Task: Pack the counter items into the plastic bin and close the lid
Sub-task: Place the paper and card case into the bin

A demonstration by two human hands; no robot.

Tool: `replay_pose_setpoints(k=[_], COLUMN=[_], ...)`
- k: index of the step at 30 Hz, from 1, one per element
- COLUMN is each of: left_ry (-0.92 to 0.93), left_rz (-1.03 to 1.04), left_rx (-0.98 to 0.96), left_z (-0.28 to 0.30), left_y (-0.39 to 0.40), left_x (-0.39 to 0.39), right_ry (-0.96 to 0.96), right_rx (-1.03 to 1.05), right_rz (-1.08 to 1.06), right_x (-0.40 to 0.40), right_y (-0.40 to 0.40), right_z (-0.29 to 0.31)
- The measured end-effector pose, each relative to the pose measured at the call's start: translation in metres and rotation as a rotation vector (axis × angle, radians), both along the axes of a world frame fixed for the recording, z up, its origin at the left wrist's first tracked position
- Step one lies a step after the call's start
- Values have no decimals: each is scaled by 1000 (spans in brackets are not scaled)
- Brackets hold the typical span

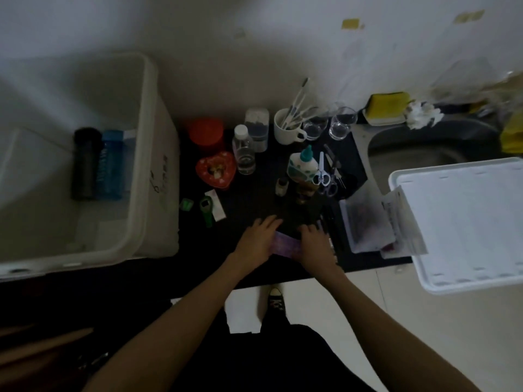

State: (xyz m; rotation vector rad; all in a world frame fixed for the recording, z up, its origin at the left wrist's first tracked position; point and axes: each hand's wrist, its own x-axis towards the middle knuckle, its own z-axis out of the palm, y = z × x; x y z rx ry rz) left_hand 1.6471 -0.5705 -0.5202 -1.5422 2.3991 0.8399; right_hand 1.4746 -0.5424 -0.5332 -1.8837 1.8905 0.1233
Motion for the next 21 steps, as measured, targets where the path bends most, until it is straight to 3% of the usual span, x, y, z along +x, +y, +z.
replay_pose_setpoints(k=[12, 18, 21], left_ry=[-222, 75, 211], left_rz=[-17, 240, 421], left_rx=[-175, -282, -270], left_z=[-21, -21, -34], left_y=[9, 18, 30], left_x=[-24, -6, 5], right_ry=[98, -206, -383], right_rx=[-23, -213, -210], right_rz=[150, 59, -26], right_x=[-2, -5, -2], right_y=[3, 8, 12], right_z=[-25, -26, -31])
